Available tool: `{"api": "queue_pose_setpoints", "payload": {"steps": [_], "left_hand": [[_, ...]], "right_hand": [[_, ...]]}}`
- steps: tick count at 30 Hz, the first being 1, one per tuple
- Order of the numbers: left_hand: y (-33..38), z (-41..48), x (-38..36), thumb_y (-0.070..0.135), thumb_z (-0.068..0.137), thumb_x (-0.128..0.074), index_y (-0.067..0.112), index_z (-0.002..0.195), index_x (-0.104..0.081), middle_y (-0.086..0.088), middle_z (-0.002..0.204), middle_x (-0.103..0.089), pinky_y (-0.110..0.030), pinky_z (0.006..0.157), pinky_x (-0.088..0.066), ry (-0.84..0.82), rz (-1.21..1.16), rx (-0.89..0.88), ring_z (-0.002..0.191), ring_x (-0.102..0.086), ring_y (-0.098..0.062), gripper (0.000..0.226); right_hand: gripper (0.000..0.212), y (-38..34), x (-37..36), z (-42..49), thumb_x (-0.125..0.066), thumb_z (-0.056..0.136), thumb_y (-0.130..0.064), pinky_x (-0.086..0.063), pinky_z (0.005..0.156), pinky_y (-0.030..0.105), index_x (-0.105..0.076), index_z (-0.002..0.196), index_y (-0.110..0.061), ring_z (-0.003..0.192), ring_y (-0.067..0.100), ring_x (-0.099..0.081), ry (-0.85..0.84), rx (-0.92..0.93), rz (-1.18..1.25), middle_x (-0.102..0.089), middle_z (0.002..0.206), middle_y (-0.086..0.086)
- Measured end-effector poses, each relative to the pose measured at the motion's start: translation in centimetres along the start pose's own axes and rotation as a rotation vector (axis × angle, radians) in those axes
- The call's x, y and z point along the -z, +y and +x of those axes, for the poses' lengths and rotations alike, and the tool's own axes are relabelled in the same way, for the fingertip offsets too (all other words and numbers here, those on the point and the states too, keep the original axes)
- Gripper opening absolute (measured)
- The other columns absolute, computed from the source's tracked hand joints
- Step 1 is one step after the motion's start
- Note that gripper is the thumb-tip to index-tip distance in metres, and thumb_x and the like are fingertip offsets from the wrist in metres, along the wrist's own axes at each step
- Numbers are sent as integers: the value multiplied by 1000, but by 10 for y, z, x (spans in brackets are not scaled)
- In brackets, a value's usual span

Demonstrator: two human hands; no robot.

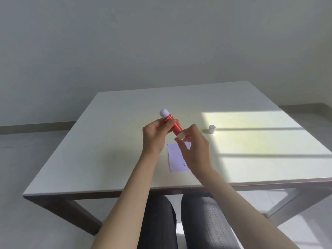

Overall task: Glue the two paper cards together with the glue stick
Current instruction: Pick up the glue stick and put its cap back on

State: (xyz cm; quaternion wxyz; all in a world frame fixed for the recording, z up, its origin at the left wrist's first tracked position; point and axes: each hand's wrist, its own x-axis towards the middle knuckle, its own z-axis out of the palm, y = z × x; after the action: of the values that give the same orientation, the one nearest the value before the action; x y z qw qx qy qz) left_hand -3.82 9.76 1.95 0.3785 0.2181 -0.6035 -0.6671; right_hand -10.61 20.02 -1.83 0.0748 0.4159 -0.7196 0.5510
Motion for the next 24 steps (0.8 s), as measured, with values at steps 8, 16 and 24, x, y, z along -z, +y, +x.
{"api": "queue_pose_setpoints", "payload": {"steps": [8,16,24], "left_hand": [[3,-1,10,16,82,-70,22,68,-76,1,79,-78,-28,81,-56,42,-6,22,79,-73,-20,16],[0,-5,3,37,63,-82,20,64,-67,4,62,-71,-24,69,-52,269,102,61,66,-69,-18,23],[3,-7,30,31,61,-83,23,71,-60,13,70,-67,-21,62,-49,325,581,-156,64,-63,-3,27]], "right_hand": [[47,-13,8,17,-36,99,-41,-54,57,27,-62,96,-2,55,19,-66,-488,-944,1095,-72,67,9],[21,-11,-7,-7,-73,76,-10,-46,52,29,-52,79,-5,59,23,-59,24,175,-148,-65,72,1],[66,68,32,40,-51,90,-48,-40,97,44,-31,146,-19,126,34,-44,-246,53,-681,-35,149,16]]}}
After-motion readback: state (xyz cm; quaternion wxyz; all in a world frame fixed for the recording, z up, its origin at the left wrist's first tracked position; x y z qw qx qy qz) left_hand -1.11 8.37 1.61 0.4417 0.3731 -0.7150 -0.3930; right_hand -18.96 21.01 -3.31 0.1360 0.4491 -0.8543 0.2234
